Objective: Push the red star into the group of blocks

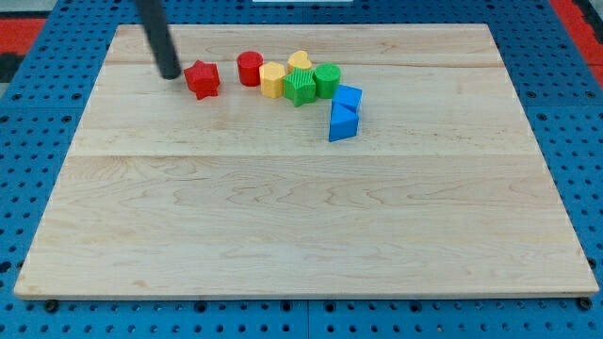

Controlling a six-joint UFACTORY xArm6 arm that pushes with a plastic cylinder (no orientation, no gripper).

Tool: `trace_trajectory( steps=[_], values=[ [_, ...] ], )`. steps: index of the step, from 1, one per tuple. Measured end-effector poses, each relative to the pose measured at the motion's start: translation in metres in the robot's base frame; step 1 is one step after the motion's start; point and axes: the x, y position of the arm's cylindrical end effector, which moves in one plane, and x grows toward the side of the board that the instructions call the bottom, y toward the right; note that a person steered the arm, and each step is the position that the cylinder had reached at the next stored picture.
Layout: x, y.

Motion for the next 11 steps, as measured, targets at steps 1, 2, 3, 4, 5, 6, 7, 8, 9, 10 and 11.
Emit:
trace_trajectory(
  steps=[1,2,3,4,5,6,7,8,9,10,11],
  values=[
    [0.011,0.026],
    [0.02,-0.009],
    [0.072,-0.024],
    [0.079,0.004],
    [0.071,0.012],
    [0.061,0.023],
    [0.045,0.045],
    [0.039,0.082],
    [0.028,0.105],
    [0.008,0.115],
    [-0.009,0.119]
  ],
)
